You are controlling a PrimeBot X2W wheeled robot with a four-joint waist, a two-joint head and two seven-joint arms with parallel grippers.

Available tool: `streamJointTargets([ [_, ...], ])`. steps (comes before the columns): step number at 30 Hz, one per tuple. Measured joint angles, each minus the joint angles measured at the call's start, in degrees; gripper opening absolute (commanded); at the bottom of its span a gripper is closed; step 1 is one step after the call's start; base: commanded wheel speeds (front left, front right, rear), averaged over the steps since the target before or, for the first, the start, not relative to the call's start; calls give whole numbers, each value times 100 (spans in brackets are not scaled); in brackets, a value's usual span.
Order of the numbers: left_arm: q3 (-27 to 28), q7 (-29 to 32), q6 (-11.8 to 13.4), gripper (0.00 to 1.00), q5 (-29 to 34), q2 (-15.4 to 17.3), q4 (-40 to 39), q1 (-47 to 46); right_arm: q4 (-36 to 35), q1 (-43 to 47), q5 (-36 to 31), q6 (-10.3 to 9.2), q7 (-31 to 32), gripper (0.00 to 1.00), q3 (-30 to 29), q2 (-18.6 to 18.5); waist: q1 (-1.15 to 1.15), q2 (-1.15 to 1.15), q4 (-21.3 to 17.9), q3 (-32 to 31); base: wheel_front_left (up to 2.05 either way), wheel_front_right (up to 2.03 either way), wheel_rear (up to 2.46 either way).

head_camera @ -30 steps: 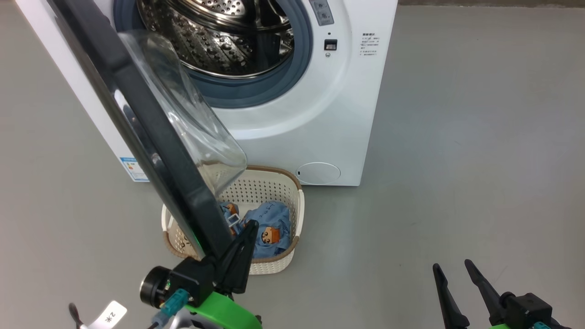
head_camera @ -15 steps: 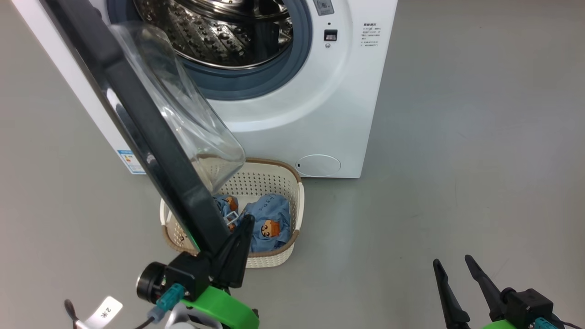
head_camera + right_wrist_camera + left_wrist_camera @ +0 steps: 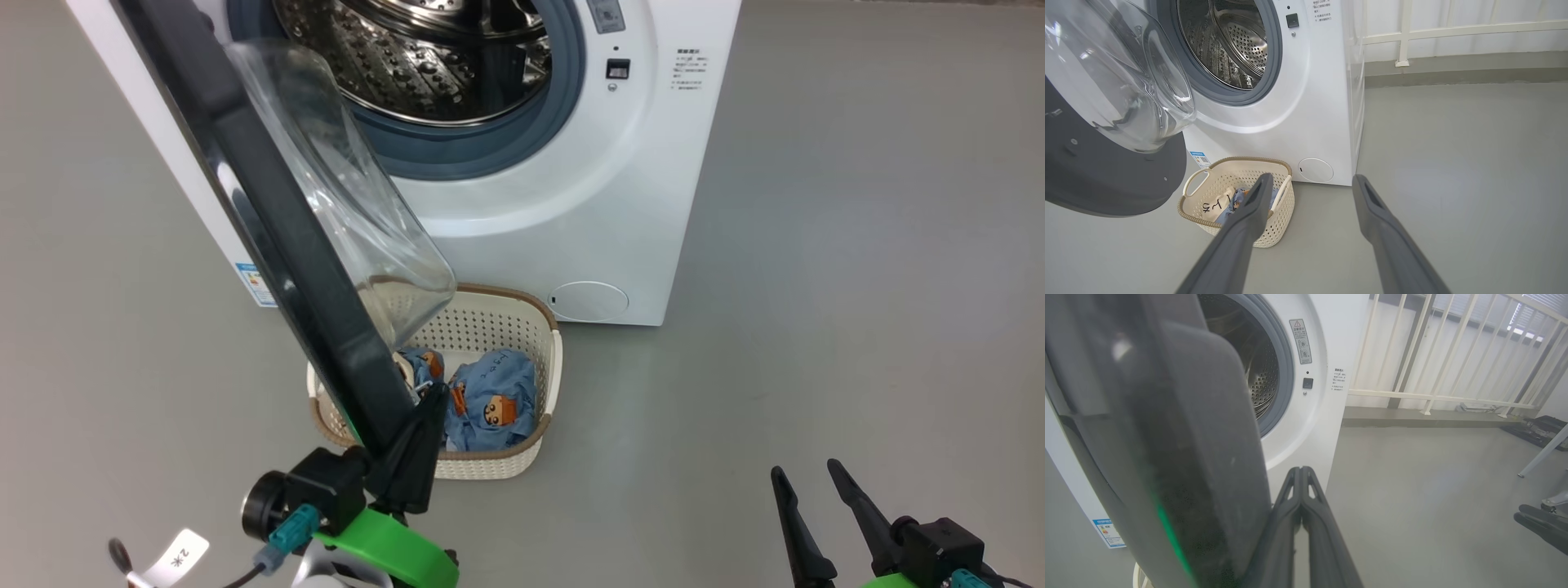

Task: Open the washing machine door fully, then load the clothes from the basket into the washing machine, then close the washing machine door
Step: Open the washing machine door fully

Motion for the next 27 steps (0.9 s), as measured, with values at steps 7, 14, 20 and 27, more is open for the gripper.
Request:
streamJointTargets([
  [7,80,-1,53,0,2,-5,-14,137,23,2,58,0,1,100,14,20,0,0,166,-57,0,0,0],
  [14,152,-2,146,0,4,-9,-81,358,42,3,97,0,1,100,34,45,0,0,334,-78,0,0,0],
  [20,297,-1,294,0,4,-24,-138,536,60,5,101,0,1,100,33,59,0,0,465,-111,0,0,0],
  [27,498,0,477,0,4,19,-279,739,74,9,102,0,1,100,32,69,0,0,665,-154,0,0,0],
])
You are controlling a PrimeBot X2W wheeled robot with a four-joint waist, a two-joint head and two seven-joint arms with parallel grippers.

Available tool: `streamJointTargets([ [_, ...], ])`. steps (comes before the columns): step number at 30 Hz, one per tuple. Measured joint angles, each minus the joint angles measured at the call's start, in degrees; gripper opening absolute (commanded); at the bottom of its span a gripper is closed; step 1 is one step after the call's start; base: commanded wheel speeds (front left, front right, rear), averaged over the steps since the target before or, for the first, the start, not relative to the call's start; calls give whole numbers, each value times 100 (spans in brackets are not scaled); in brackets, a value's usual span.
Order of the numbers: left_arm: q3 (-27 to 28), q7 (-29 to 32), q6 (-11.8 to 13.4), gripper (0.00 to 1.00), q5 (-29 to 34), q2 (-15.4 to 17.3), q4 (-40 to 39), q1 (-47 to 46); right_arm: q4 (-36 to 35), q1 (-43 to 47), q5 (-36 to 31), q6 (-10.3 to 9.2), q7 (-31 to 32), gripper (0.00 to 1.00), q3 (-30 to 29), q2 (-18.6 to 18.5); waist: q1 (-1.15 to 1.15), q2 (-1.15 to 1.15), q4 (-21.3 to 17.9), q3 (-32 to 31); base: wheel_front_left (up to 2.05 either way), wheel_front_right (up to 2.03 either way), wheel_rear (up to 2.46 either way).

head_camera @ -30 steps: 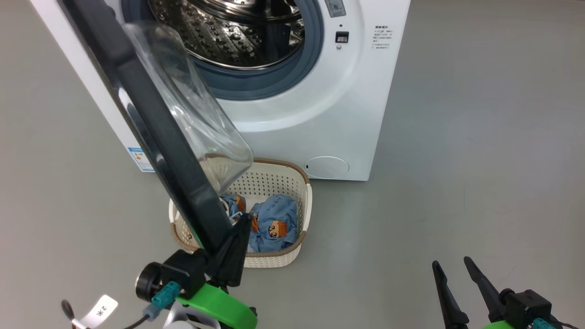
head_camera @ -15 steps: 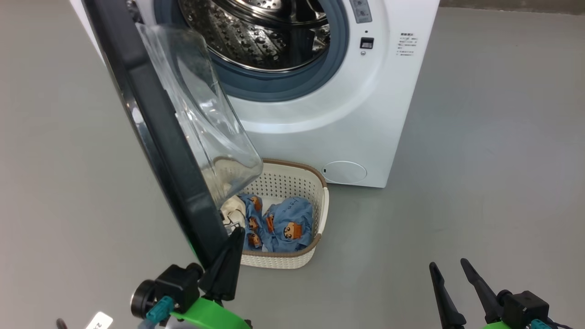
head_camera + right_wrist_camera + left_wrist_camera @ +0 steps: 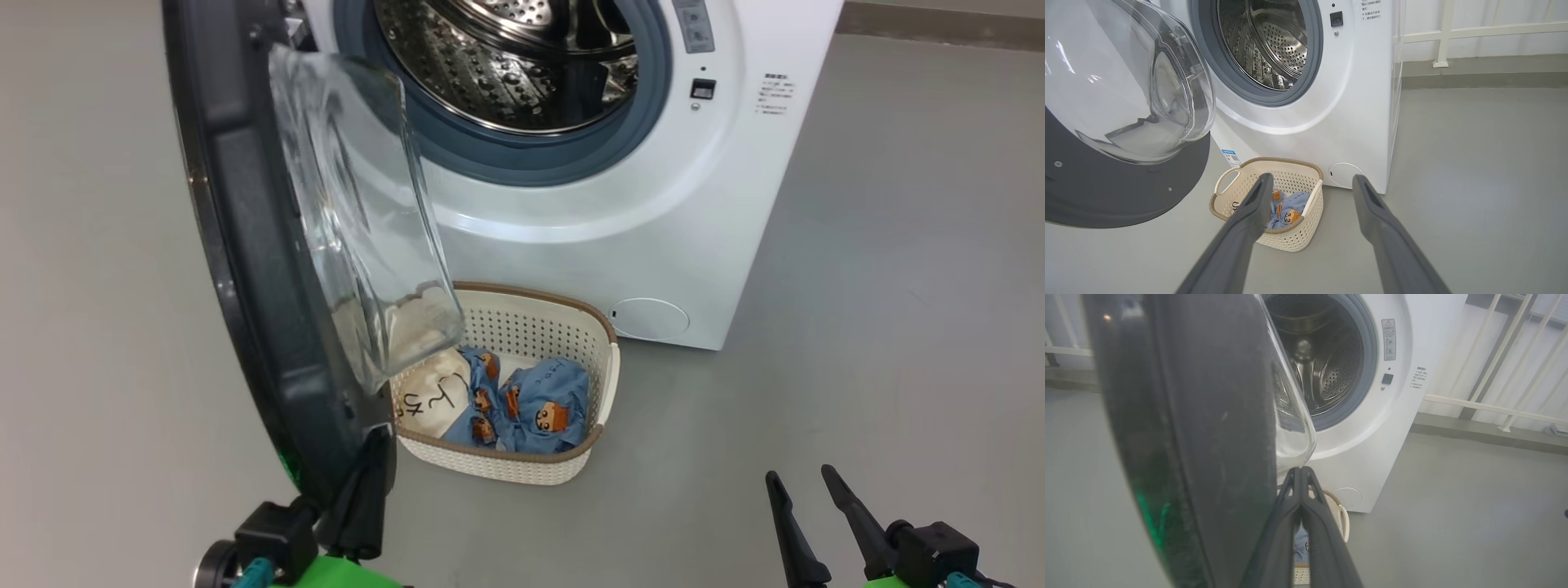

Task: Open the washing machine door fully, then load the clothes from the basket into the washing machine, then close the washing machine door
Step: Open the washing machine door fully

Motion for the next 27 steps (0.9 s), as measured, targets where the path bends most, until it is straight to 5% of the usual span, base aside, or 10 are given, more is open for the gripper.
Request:
streamJointTargets([
  [16,555,13,283,0,-132,375,-165,216,104,22,12,0,0,100,67,29,0,0,452,-228,0,0,0],
  [27,1053,162,377,0,-368,748,101,157,132,23,51,0,-1,100,216,-27,0,0,360,-187,0,0,0],
])
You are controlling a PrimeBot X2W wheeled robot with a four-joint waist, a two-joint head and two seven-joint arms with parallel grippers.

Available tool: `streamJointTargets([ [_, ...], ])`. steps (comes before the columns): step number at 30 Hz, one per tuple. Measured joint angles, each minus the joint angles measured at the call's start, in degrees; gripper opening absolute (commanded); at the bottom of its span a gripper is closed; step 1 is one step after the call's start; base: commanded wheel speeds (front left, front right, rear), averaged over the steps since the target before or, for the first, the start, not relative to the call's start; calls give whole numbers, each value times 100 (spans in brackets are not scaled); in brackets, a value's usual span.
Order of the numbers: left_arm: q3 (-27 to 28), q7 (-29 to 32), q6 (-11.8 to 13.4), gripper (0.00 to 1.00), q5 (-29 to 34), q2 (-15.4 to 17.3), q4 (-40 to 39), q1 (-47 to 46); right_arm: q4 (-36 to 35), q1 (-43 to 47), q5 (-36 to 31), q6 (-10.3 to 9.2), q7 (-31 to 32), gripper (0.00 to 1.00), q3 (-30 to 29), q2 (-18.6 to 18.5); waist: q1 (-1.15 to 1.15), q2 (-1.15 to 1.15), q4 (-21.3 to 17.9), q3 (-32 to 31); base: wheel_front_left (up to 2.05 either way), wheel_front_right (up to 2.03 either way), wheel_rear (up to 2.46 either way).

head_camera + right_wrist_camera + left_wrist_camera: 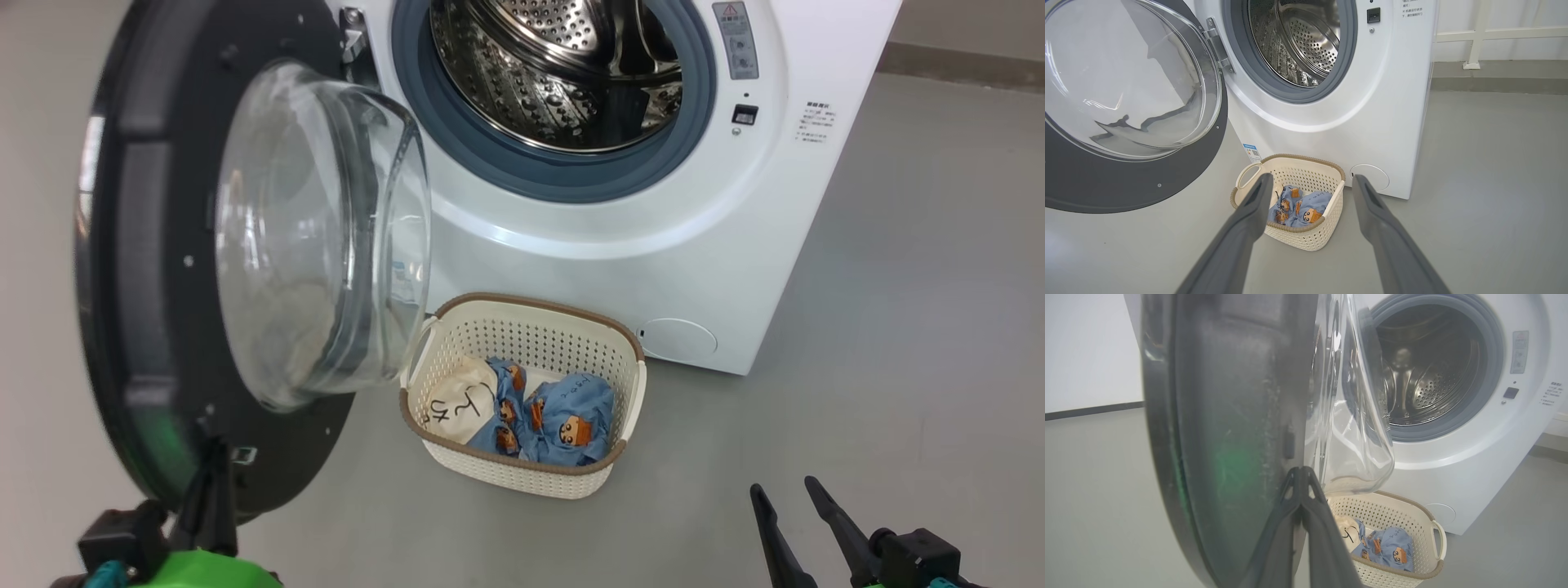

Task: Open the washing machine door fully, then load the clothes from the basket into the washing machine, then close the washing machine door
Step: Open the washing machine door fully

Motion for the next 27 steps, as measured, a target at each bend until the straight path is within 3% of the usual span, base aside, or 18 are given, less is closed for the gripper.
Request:
streamJointTargets([
  [11,436,-20,83,0,-292,70,478,-415,-20,-30,0,0,1,100,9,-168,0,0,-101,280,0,0,0],
  [27,1608,-120,90,0,-553,325,1317,-1163,-112,-183,-1,0,1,100,-13,-433,0,0,-72,747,0,0,0],
])
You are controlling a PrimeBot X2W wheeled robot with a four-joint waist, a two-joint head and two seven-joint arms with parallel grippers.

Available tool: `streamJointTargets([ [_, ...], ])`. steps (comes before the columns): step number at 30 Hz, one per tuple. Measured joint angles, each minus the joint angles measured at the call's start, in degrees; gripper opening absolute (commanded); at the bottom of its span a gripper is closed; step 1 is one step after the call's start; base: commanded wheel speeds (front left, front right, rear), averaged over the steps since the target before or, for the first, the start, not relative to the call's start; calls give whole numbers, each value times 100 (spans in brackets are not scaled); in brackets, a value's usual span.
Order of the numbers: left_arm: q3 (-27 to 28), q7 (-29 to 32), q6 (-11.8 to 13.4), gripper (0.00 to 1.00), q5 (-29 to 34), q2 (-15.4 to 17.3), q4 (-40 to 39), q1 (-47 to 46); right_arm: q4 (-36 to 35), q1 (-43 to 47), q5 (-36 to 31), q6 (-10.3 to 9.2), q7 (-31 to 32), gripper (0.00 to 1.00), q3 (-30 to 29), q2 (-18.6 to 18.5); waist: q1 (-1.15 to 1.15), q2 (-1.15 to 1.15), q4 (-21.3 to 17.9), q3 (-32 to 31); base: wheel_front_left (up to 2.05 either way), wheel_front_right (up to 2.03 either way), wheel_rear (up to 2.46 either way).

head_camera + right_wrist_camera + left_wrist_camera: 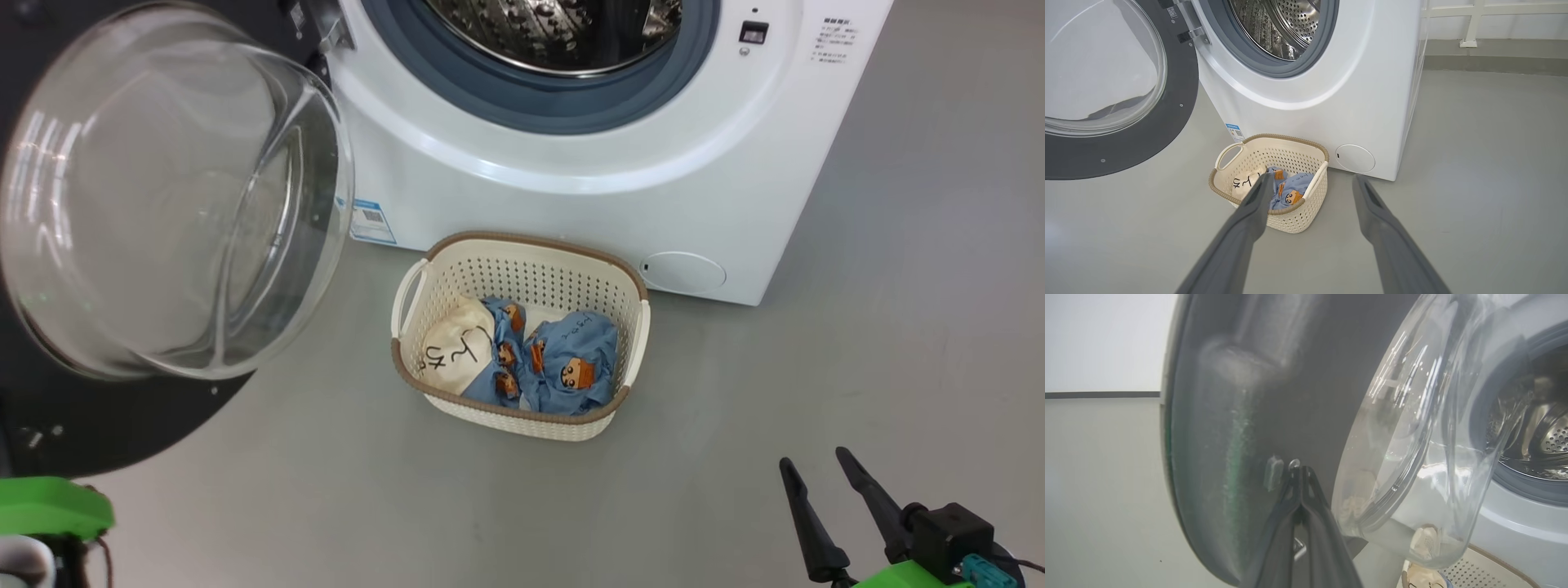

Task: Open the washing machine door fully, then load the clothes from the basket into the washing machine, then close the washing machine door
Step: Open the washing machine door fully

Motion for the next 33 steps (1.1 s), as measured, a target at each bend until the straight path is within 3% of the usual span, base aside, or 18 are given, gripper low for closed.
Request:
streamJointTargets([
  [16,726,-42,-296,0,330,93,512,-644,-289,-128,-1,0,121,100,-93,-169,0,0,-23,502,0,0,0],
  [28,1199,-43,-296,0,553,-51,736,-956,-378,-233,-1,0,163,100,-168,-219,0,0,-91,675,0,0,0],
  [33,1304,-43,-423,0,790,-137,586,-938,-348,-233,-1,0,160,100,-168,-185,0,0,-91,574,0,0,0],
])
